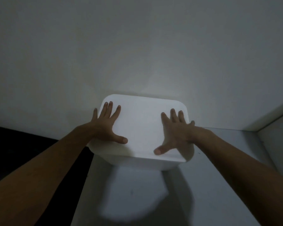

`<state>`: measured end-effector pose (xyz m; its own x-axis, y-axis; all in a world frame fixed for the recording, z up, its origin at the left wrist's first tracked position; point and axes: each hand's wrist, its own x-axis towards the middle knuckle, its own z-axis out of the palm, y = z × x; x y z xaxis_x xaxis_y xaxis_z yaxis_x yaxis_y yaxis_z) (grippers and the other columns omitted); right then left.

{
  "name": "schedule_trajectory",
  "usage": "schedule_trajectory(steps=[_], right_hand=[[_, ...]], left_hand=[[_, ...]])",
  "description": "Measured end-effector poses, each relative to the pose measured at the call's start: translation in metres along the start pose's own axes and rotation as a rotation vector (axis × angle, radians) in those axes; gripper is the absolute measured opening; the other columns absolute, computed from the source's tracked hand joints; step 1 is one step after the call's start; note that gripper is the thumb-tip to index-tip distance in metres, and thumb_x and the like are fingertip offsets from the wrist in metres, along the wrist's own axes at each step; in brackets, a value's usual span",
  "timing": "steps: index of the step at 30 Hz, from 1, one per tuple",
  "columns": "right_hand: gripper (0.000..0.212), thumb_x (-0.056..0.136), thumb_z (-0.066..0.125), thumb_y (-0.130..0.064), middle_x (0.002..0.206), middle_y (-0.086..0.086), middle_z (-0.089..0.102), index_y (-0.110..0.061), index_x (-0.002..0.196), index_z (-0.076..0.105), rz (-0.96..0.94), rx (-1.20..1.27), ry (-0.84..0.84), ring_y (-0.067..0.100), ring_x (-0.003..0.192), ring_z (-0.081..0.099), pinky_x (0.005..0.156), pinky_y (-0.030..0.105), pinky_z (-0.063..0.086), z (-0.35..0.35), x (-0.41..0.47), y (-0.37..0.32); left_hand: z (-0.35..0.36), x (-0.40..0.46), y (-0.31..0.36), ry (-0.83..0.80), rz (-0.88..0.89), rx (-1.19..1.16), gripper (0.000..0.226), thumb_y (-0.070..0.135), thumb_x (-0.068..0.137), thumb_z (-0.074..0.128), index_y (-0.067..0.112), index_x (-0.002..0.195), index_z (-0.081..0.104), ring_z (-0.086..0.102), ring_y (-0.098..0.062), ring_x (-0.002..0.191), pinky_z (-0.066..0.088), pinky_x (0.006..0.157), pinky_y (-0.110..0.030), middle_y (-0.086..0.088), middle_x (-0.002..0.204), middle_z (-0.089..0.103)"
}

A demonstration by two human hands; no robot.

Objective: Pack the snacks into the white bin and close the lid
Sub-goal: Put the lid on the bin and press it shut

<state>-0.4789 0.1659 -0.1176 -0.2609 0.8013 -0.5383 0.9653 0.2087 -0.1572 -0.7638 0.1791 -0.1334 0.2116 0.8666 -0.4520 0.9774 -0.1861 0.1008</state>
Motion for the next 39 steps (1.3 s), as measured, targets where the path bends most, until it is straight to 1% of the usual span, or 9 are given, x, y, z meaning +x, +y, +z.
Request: schedule_trajectory(steps=[3, 7, 14, 17, 24, 27, 32, 36, 39], right_hand=[[0.159, 0.03, 0.064, -0.092, 0.146, 0.006, -0.048, -0.034, 0.139, -0.037, -0.052, -0.001, -0.05, 0.042, 0.13, -0.045, 0.101, 0.08, -0.01, 0.015, -0.003, -0.004], [0.16, 0.028, 0.062, -0.093, 0.143, 0.005, -0.052, -0.035, 0.135, -0.042, -0.047, -0.009, -0.016, 0.04, 0.126, -0.049, 0.102, 0.077, -0.013, 0.023, 0.001, -0.003], [0.149, 0.045, 0.068, -0.084, 0.15, 0.008, -0.043, -0.03, 0.143, -0.031, -0.032, 0.006, 0.044, 0.042, 0.133, -0.041, 0.102, 0.077, -0.009, 0.024, -0.018, -0.014], [0.143, 0.049, 0.057, -0.091, 0.149, 0.007, -0.044, -0.031, 0.142, -0.033, -0.029, -0.029, 0.083, 0.041, 0.134, -0.041, 0.103, 0.078, -0.009, 0.035, -0.028, -0.018], [0.136, 0.042, 0.023, -0.105, 0.156, 0.008, -0.033, -0.033, 0.146, -0.025, -0.005, -0.118, 0.233, 0.039, 0.142, -0.028, 0.107, 0.076, -0.002, 0.046, -0.024, -0.016], [0.123, 0.053, 0.013, -0.103, 0.158, 0.007, -0.027, -0.033, 0.148, -0.021, -0.026, -0.166, 0.325, 0.038, 0.145, -0.022, 0.108, 0.075, -0.001, 0.057, -0.031, -0.016], [0.097, 0.072, -0.002, -0.09, 0.163, 0.004, -0.01, -0.035, 0.151, -0.007, 0.013, -0.163, 0.448, 0.036, 0.149, -0.006, 0.11, 0.073, 0.003, 0.066, -0.036, -0.024], [0.083, 0.08, -0.002, -0.081, 0.163, 0.004, -0.006, -0.039, 0.151, -0.002, 0.052, -0.086, 0.491, 0.035, 0.149, -0.004, 0.112, 0.07, 0.007, 0.064, -0.035, -0.022], [0.089, 0.083, 0.012, -0.079, 0.162, 0.011, -0.009, -0.025, 0.153, 0.003, 0.2, 0.077, 0.533, 0.035, 0.149, -0.01, 0.114, 0.065, 0.011, 0.065, -0.033, -0.02]], left_hand=[[0.002, -0.006, 0.006, -0.062, 0.043, 0.035, 0.165, 0.1, 0.011, 0.043, 0.033, 0.138, -0.038, -0.045, -0.028, 0.132, -0.02, 0.11, -0.059, -0.009, 0.146, -0.047], [0.0, -0.004, 0.016, -0.116, 0.014, 0.044, 0.163, 0.079, 0.032, 0.076, 0.034, 0.136, -0.041, -0.049, -0.031, 0.128, -0.021, 0.107, -0.063, -0.007, 0.14, -0.053], [0.001, -0.017, 0.038, -0.142, 0.024, 0.029, 0.149, 0.06, 0.055, 0.082, 0.031, 0.14, -0.037, -0.044, -0.036, 0.131, -0.019, 0.11, -0.061, -0.008, 0.144, -0.049], [0.013, -0.028, 0.043, -0.101, 0.061, 0.027, 0.14, 0.063, 0.061, 0.076, 0.031, 0.141, -0.035, -0.045, -0.035, 0.131, -0.021, 0.11, -0.058, -0.007, 0.145, -0.049], [0.029, -0.024, 0.044, 0.072, 0.057, 0.042, 0.12, 0.089, 0.057, 0.032, 0.031, 0.147, -0.023, -0.036, -0.029, 0.139, -0.02, 0.111, -0.057, -0.003, 0.153, -0.036], [0.049, -0.025, 0.055, 0.352, 0.021, 0.001, 0.095, 0.079, 0.072, 0.006, 0.029, 0.152, -0.005, -0.016, -0.029, 0.147, -0.011, 0.114, -0.059, -0.005, 0.161, -0.014], [0.061, -0.026, 0.064, 0.648, -0.009, -0.023, 0.067, 0.056, 0.091, 0.02, 0.022, 0.147, 0.036, 0.022, -0.035, 0.145, 0.013, 0.113, -0.063, -0.01, 0.156, 0.03], [0.055, -0.025, 0.059, 0.635, -0.009, -0.143, 0.065, 0.052, 0.089, 0.022, 0.024, 0.144, 0.04, 0.02, -0.028, 0.146, 0.007, 0.116, -0.054, -0.003, 0.156, 0.03], [0.05, -0.022, 0.038, 0.616, -0.022, -0.28, 0.079, 0.057, 0.082, 0.013, 0.015, 0.142, 0.044, 0.022, -0.026, 0.146, 0.009, 0.118, -0.044, -0.008, 0.155, 0.032]])
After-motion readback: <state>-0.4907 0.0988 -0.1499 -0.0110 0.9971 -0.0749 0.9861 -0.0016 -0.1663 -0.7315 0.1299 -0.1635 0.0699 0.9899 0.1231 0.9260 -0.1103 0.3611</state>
